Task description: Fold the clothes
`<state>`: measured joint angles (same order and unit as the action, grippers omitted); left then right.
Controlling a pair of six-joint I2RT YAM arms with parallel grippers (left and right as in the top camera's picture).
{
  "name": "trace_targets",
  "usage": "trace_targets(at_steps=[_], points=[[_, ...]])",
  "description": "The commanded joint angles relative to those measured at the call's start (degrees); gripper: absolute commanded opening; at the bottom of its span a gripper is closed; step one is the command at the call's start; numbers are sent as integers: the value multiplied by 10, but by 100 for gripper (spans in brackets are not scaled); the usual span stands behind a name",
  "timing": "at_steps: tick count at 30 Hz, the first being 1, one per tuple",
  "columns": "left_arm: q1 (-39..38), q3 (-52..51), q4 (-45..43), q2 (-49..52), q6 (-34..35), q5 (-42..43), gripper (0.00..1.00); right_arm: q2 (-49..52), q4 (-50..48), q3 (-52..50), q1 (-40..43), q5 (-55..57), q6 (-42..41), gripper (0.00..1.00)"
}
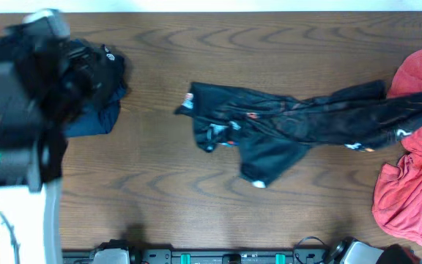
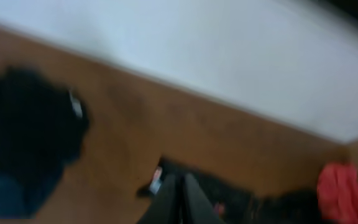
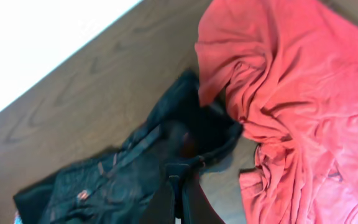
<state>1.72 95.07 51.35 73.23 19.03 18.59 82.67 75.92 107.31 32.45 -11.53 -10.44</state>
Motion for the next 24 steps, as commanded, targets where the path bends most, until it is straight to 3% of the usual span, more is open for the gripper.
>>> trace_targets(at_steps=[1,8,19,21,23,24], points=[[-5,-1,43,38,-12,90,6,19,3,9,-15,4,13,1],[-78,-11,167,128,-15,99,6,30,3,9,-23,12,13,1],[-312,-93,187,257,-40,99,8,30,20,9,-23,31,14,1],[-349,-108,181,278,-37,99,17,30,22,9,-23,31,14,1],[-386,-123,167,301,-24,99,38,30,23,9,-23,31,14,1],[-398,-130,158,309,-18,99,43,30,23,9,-23,31,14,1]])
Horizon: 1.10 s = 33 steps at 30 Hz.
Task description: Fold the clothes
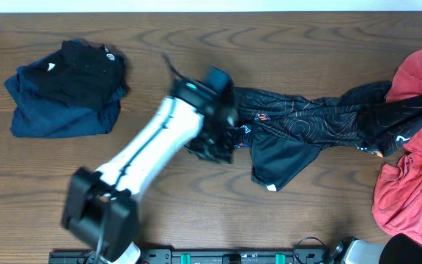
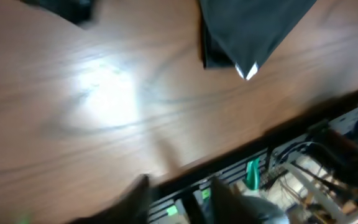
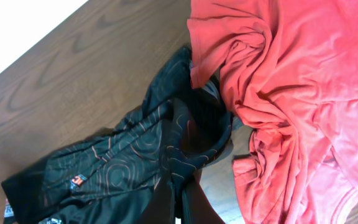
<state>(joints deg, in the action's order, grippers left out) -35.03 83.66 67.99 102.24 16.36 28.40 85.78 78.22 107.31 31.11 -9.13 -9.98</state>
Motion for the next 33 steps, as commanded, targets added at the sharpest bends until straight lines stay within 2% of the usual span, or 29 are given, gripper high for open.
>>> trace_targets(at_steps=[1,13,20,25,33], points=[[-46,-24,-20,27,17,1,47,-1,0,9,-9,7,9,1],[-156,-37,-167,117,19,-12,55,-1,9,9,-9,7,9,1],[-166,-37,-211,137,19,-12,56,-1,9,9,-9,7,9,1],[-167,-37,-248,150,19,-12,63,-1,9,9,-9,7,9,1],[-164,-37,-261,172,43,-12,66,-1,9,9,-9,8,9,1]])
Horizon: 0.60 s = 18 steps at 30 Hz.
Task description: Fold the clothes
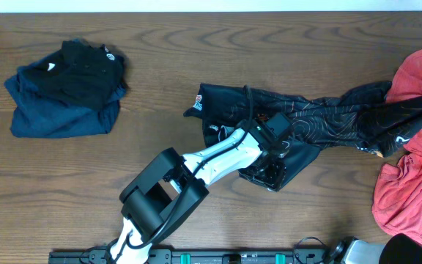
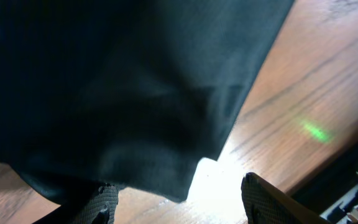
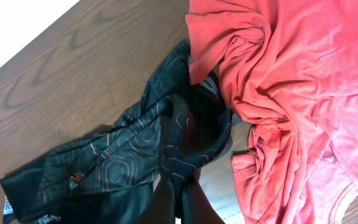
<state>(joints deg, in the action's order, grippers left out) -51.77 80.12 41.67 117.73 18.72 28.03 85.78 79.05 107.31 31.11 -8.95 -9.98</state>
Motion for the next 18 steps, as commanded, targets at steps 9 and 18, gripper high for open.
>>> trace_targets(at_steps=[9,18], points=[[10,-2,-30,26,21,-2,54,-1,1,9,-9,6,9,1],[37,12,-9,7,15,-2,6,-1,1,9,-9,6,11,1]])
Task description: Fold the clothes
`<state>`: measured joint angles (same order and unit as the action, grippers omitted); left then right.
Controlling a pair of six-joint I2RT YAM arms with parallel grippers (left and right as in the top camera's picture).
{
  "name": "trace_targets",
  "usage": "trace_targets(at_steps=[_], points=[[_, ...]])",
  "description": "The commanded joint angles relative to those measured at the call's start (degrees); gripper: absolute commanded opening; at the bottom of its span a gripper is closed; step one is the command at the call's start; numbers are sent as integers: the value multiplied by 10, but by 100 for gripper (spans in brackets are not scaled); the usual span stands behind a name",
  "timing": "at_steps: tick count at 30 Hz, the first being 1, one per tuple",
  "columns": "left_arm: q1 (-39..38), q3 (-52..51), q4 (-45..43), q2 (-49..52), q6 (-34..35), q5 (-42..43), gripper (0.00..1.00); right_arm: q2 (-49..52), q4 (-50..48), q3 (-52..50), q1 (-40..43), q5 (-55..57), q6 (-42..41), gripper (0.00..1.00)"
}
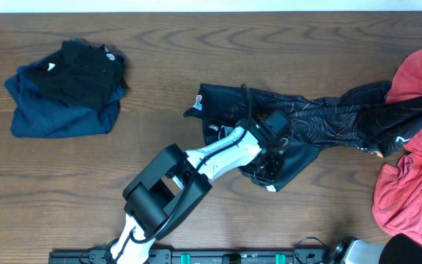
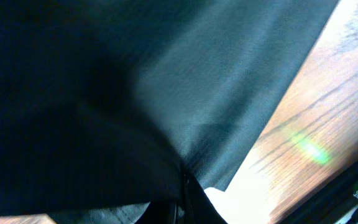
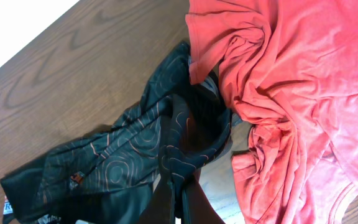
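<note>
A black garment with a thin orange pattern (image 1: 321, 117) lies stretched across the table's middle. My left gripper (image 1: 269, 163) sits at its lower hem. In the left wrist view dark fabric (image 2: 135, 81) fills the frame and the left gripper (image 2: 183, 202) is shut on the hem. My right gripper (image 3: 178, 190) is shut on a bunched fold at the black garment's (image 3: 123, 155) right end, next to a red shirt (image 3: 291, 93). The right gripper itself is outside the overhead view.
The crumpled red shirt (image 1: 416, 169) lies at the table's right edge, touching the black garment. A pile of dark blue and black clothes (image 1: 64, 92) sits at the far left. Brown wooden table (image 1: 196, 44); a rail with cables (image 1: 218, 257) along the front edge.
My left gripper stood open around the black garment's lower hem and is now shut on it. The right gripper and the clothes have not visibly moved.
My left arm was over the dark pile at the far left. Then it was over the black garment's left part, then open at its lower hem, and now shut there. My right gripper stayed shut on the garment's right end throughout; the garment shifted slightly right.
</note>
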<state>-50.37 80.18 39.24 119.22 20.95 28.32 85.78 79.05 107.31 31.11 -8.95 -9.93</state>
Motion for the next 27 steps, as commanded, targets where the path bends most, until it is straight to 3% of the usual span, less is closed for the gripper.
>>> trace_targets(at_steps=[1,11,19,27], points=[[33,17,24,-19,-16,-5,6,-1,1,9,-9,6,11,1],[218,33,43,-250,-49,-33,6,-1,3,9,-9,5,10,1],[353,35,9,-465,-72,-39,6,-2,18,9,-11,-3,10,1],[429,100,-10,-605,-72,-40,6,-35,19,10,-14,-19,10,1]])
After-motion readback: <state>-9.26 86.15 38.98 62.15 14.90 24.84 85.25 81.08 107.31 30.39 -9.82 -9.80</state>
